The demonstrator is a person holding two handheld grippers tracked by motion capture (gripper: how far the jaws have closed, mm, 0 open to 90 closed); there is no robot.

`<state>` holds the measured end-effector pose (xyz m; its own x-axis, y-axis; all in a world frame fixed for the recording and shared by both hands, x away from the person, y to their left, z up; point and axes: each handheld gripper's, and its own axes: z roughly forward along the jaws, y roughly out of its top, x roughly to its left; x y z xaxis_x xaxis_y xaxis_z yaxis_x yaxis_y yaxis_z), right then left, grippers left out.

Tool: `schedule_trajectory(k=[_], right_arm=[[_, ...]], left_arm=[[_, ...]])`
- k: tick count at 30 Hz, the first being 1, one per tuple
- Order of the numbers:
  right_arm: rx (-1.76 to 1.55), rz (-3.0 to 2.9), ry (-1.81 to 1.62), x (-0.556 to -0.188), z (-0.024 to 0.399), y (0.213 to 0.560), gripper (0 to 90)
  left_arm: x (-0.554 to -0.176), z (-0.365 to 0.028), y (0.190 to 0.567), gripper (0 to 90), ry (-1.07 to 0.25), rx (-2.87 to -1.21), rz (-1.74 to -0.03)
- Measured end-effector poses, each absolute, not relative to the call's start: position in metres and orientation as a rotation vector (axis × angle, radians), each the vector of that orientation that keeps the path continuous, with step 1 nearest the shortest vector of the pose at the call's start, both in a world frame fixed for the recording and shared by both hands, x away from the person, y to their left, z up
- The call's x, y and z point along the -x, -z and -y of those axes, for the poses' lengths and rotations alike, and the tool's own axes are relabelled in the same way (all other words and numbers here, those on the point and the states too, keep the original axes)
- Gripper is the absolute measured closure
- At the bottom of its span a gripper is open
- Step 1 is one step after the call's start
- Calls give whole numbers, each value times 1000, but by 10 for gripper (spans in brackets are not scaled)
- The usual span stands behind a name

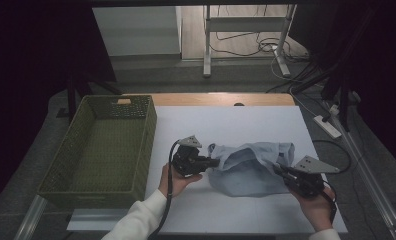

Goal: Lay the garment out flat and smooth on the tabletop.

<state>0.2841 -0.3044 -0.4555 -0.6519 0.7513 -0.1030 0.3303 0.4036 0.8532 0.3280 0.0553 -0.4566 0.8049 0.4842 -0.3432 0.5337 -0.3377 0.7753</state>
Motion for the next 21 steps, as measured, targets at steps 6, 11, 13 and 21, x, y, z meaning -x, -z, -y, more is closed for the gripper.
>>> schedule_trajectory(k=[6, 11, 13, 21], right_arm=[[-919, -2151, -1228, -284, 302, 450, 837], [-918, -2120, -1291, -287, 298, 442, 838], [-912, -2111, -1308, -288, 296, 439, 838], [-909, -2082, -1397, -292, 287, 428, 839]], left_arm=[[-328, -61, 453, 854, 64, -1964, -761], [-329, -69, 447, 855, 74, -1924, -765], [-329, -72, 444, 855, 69, -1912, -767], [-329, -86, 432, 855, 68, -1842, -772]])
